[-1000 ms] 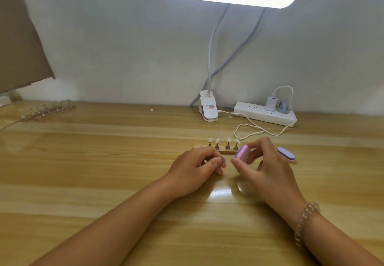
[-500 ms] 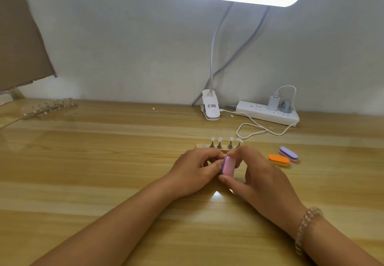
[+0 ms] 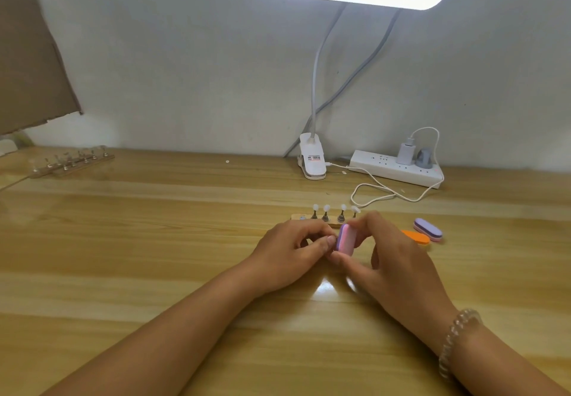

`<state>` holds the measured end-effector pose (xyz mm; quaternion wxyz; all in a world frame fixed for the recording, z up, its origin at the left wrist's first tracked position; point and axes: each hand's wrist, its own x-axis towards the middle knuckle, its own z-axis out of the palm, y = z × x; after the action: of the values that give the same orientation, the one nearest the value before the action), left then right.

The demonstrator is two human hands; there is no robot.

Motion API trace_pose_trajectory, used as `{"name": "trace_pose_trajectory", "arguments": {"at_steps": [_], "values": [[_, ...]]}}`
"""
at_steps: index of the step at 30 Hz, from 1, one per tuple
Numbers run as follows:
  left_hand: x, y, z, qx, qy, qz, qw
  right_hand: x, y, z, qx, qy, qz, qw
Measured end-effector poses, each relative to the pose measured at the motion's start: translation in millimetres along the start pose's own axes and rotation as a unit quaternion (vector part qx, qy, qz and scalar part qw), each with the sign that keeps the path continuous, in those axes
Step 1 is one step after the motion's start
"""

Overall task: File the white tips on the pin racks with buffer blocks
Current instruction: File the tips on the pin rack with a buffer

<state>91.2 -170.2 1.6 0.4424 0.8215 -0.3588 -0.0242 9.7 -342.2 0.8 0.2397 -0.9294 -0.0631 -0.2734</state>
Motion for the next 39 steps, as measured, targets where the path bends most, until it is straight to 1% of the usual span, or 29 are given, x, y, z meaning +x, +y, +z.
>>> {"name": "trace_pose_trajectory", "arguments": {"at_steps": [2, 3, 6, 8, 12, 13, 15, 17, 19, 21, 23, 27, 31, 35, 39], "values": [[0, -1, 1, 0.008, -0.002, -0.001, 1.000, -2, -4, 1, -0.016, -0.028, -0.028, 0.999], [0, -1, 1, 0.012, -0.001, -0.001, 1.000, -1, -4, 1, -0.006, -0.030, -0.024, 0.999], [1, 1, 0, 0.011, 0.003, 0.003, 1.000, 4, 0, 1, 0.047, 0.005, 0.036, 0.998], [1, 1, 0, 0.005, 0.001, 0.008, 1.000, 4, 4, 2, 0.052, 0.017, 0.051, 0.997], [0, 1, 1, -0.001, 0.004, 0.008, 1.000, -1, -2, 2, 0.018, -0.008, -0.012, 1.000], [1, 0, 1, -0.001, 0.004, 0.006, 1.000, 0, -2, 2, 0.029, -0.014, -0.008, 0.999], [1, -1, 1, -0.011, 0.003, 0.005, 1.000, 4, 2, 2, 0.072, -0.008, 0.042, 0.996], [1, 0, 2, -0.048, 0.005, 0.002, 0.999, 8, 10, 1, 0.105, 0.016, 0.096, 0.990], [1, 0, 2, -0.089, 0.017, -0.012, 0.996, 8, 13, -1, 0.117, 0.034, 0.123, 0.985], [2, -2, 3, -0.113, 0.027, -0.020, 0.993, 7, 10, -1, 0.120, 0.041, 0.113, 0.985], [3, -4, 4, -0.118, 0.031, -0.018, 0.992, 5, 4, 0, 0.127, 0.038, 0.085, 0.988], [3, -5, 3, -0.115, 0.010, 0.000, 0.993, 3, -4, 1, 0.090, -0.001, 0.018, 0.996], [2, -4, 2, -0.110, 0.012, 0.001, 0.994, 6, 1, -1, 0.081, 0.041, 0.046, 0.995], [4, -4, 3, -0.107, 0.014, 0.000, 0.994, 1, -4, 0, 0.059, 0.010, -0.001, 0.998], [3, -4, 3, -0.081, 0.013, 0.012, 0.997, 8, 2, -1, 0.104, 0.028, 0.070, 0.992]]}}
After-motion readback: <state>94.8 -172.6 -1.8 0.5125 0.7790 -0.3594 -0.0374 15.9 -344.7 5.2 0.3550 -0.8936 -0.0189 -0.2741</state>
